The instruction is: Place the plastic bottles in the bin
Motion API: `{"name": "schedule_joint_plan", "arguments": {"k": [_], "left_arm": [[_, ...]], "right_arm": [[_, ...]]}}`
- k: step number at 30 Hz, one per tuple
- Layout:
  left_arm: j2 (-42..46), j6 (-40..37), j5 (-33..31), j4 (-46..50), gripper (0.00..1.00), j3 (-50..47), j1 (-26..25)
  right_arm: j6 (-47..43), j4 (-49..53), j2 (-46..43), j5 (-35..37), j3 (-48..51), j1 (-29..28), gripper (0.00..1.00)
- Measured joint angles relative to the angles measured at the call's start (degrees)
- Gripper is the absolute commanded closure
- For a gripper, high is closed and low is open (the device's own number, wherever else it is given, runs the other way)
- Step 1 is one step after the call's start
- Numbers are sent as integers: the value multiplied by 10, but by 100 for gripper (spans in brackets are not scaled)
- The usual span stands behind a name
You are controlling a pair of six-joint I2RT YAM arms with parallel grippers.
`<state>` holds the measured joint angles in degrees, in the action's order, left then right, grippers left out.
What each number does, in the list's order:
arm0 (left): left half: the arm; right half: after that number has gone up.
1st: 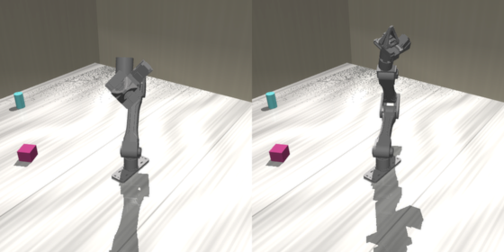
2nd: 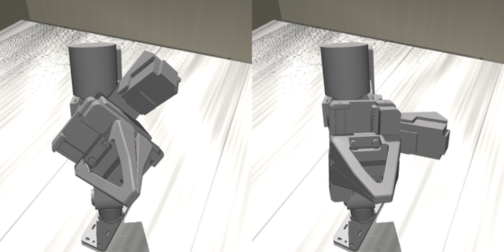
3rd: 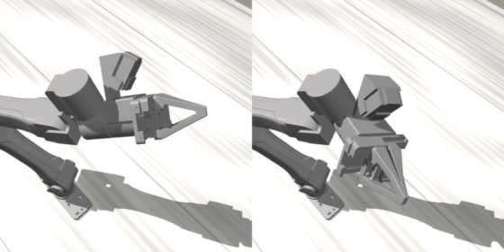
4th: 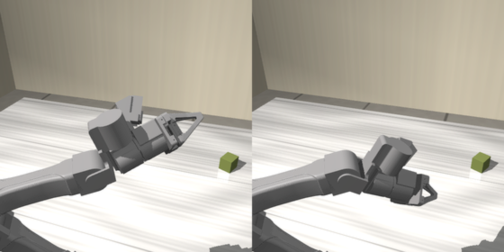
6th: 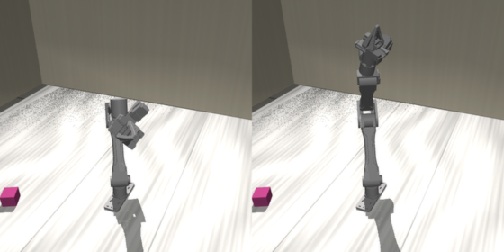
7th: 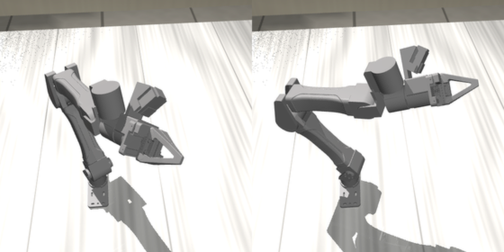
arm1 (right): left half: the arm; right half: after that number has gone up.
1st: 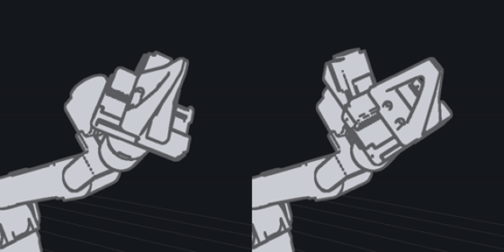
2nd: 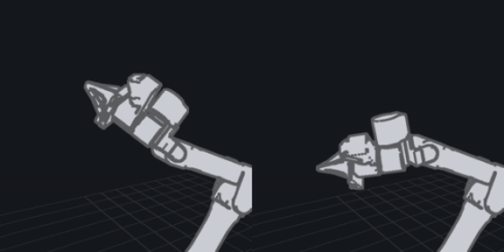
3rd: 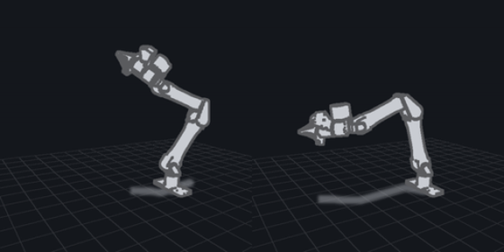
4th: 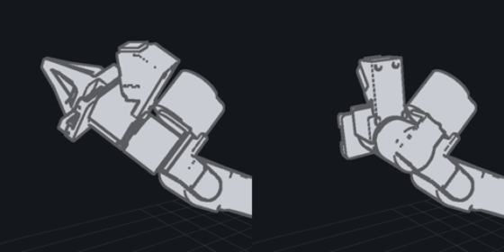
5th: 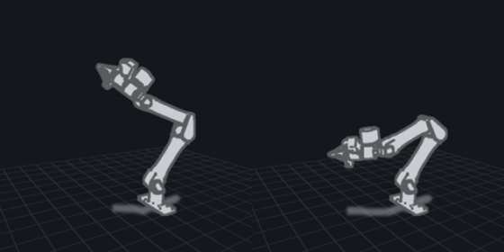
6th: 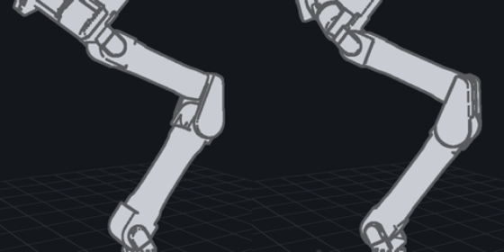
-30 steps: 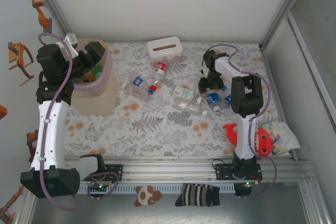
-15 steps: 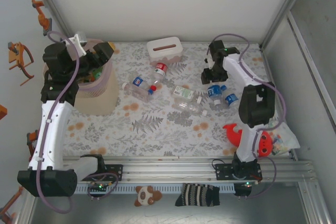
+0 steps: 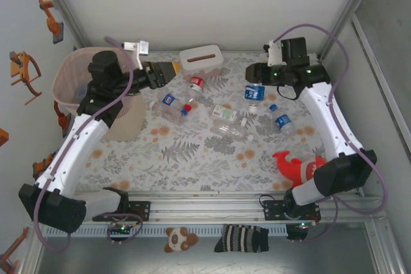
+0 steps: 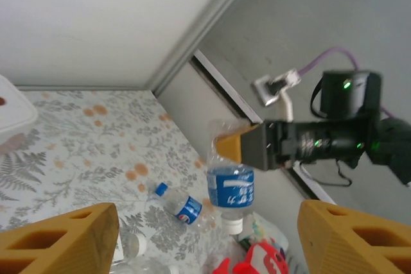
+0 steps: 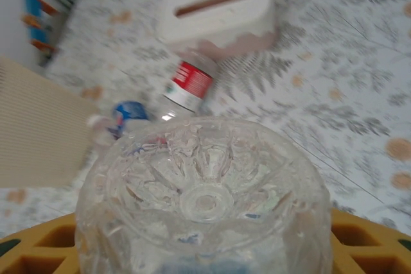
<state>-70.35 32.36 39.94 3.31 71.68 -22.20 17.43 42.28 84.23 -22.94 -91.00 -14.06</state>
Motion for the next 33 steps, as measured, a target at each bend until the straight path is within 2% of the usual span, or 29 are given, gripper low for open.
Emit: {"name": "schedule_joint_plan", "arguments": {"k": [6,14,21,33], "left_arm": [[-56,-38,4,-8,14,29,-64],[-131,-66,6,-12,8,99,-127],[-198,-94,6,14,6,172,-174],[-246,-129,6,65,8,232,-224]], "right_arm": [[72,-100,-66,-65,33,-6,50],[129,-171,-101,-101,39,-34,50],[145,-182,-104,-107,39,-52,50],[147,-182,-104,-105,39,-59,50]]}}
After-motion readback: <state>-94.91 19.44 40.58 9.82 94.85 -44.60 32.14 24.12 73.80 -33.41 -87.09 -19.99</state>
